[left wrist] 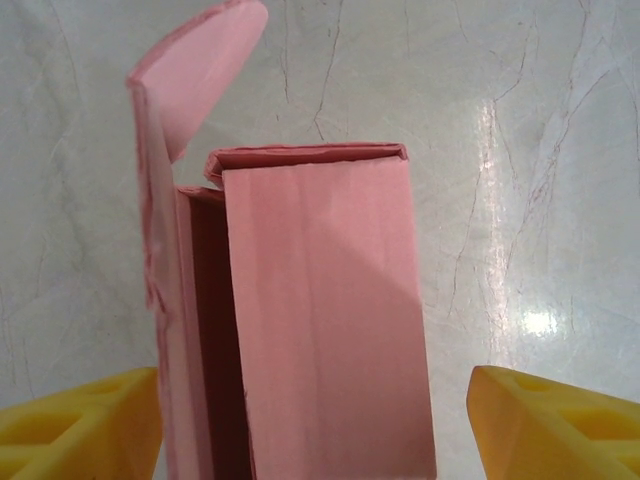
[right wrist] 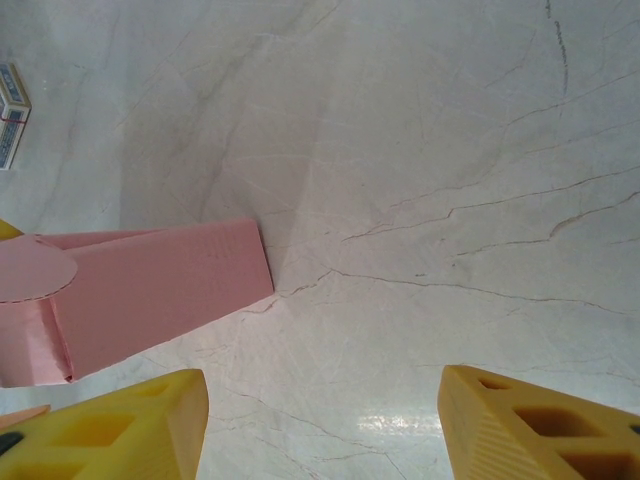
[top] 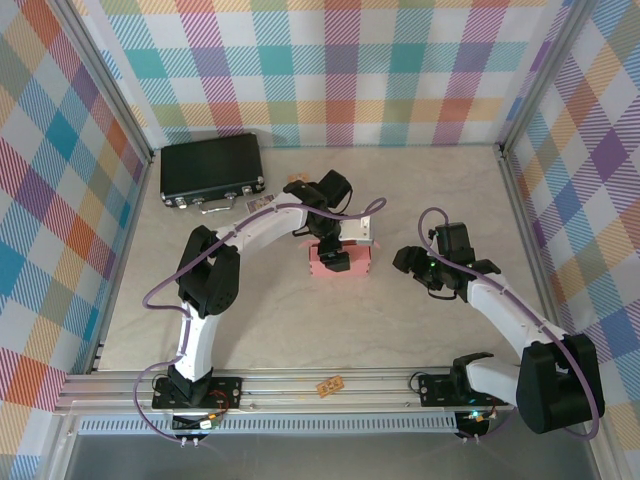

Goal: Fold the paper box

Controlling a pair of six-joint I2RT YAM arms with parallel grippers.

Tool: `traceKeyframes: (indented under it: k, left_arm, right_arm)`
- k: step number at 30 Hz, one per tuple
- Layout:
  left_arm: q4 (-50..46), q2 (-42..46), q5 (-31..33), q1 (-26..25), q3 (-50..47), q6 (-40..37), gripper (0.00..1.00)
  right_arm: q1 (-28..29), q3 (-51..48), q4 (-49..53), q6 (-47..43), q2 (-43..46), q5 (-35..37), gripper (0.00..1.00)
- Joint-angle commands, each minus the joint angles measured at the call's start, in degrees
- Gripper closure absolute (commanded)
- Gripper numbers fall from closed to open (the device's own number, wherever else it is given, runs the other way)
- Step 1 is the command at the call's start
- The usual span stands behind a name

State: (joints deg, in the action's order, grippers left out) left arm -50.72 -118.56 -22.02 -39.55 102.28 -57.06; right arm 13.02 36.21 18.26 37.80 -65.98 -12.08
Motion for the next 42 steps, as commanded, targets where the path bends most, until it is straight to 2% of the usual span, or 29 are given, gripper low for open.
traceKeyframes:
  k: [1,11,14,23,25,28,29,36,42]
  left_arm:
    - [-2.15,0.98,-0.78,0.35,1.42,-1.03,0.22]
    - [-3.77,0.53,-0.57,0.35,1.56,-0.95,0.31]
    - [-3.84,0.45,-0.75,0.35,1.6,-0.51,0.38]
    - [-2.75,0.64,0.07,0.27,0.87,0.54,0.45]
    - [-2.2,0.87,0.09,0.18,0.74,0.54,0.5]
    - [-1.67,1.2,0.22,0.18,0.47,0.63,0.51]
    - [-1.58,1.27,0.31,0.21,0.46,0.52,0.54]
    - [-1.4,1.07,0.78,0.09,0.41,0.57,0.54]
    - [-1.4,1.28,1.26,-0.09,0.55,0.45,0.47]
  right_arm:
    - [-0.58,1.81,0.49,-1.5,-0.84,-1.52,0.37]
    - [-0.62,1.76,0.1,-1.53,-1.82,-1.8,0.37]
    - [-0.67,1.76,0.16,-1.57,-1.93,-1.84,0.37]
    - [-0.71,1.81,0.2,-1.68,-2.14,-2.12,0.37]
    - [-0.71,1.81,0.2,-1.68,-2.35,-2.16,0.37]
    - [-0.71,1.82,0.21,-1.77,-2.45,-2.25,0.37]
    - [-0.71,1.8,0.22,-1.9,-2.49,-2.25,0.37]
    - [-0.73,1.81,-0.06,-1.97,-2.94,-2.43,0.36]
    - [-0.69,1.81,-0.2,-1.98,-3.28,-2.69,0.36]
